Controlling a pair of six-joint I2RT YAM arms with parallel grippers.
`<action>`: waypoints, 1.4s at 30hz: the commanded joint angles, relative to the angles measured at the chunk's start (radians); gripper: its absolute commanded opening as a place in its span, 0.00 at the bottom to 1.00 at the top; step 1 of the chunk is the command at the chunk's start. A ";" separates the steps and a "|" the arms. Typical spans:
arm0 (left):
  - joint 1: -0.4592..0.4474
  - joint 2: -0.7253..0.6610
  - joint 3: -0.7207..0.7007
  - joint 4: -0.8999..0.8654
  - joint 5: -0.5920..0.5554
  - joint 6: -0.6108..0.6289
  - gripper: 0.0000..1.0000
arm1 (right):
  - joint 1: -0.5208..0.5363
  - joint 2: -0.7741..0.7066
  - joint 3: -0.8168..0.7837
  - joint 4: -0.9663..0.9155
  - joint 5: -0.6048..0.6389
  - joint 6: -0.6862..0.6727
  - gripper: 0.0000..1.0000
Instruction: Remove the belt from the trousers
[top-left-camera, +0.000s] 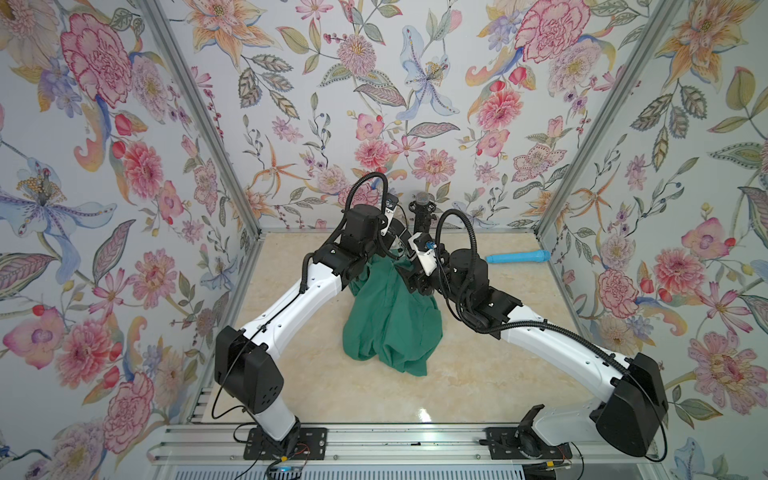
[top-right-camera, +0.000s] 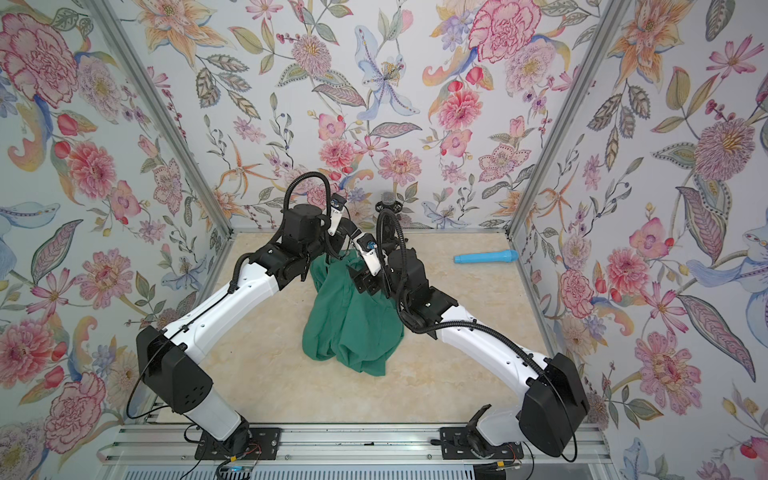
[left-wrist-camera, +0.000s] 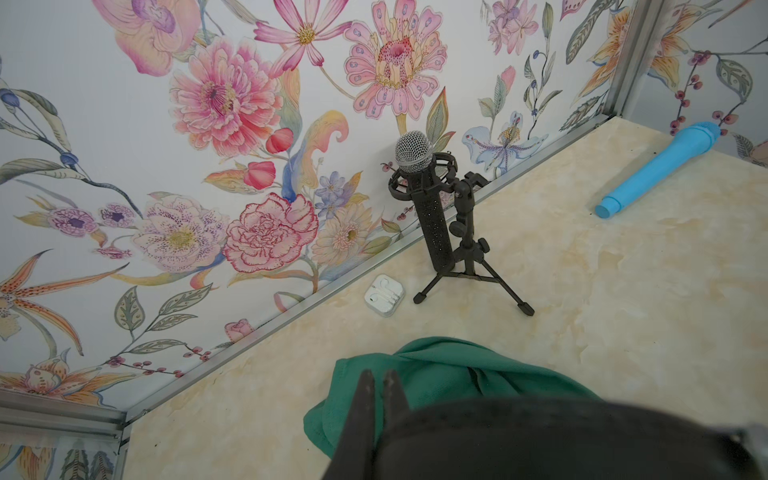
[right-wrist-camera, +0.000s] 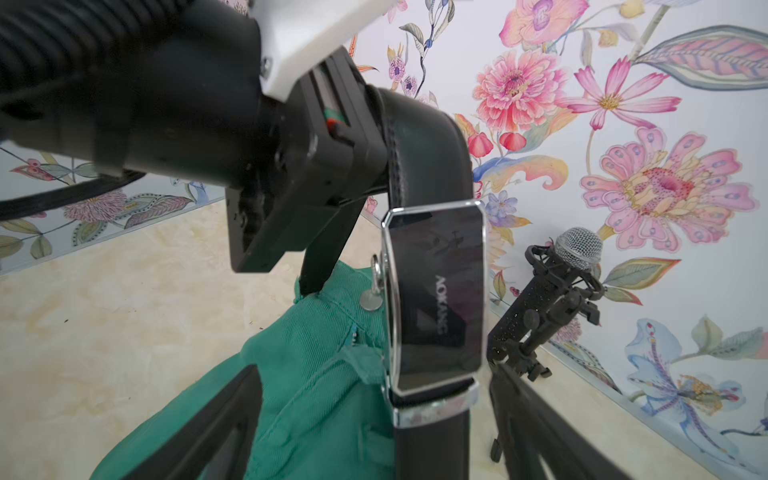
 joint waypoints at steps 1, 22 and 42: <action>-0.008 -0.059 0.011 0.013 0.046 -0.059 0.00 | 0.003 0.069 0.094 0.090 0.107 -0.056 0.79; -0.004 -0.267 -0.366 0.470 0.122 -0.105 0.59 | -0.004 0.170 0.293 0.391 0.101 -0.077 0.00; 0.029 -0.340 -0.620 0.799 0.116 -0.095 0.61 | 0.008 0.039 0.093 0.268 0.098 -0.016 0.00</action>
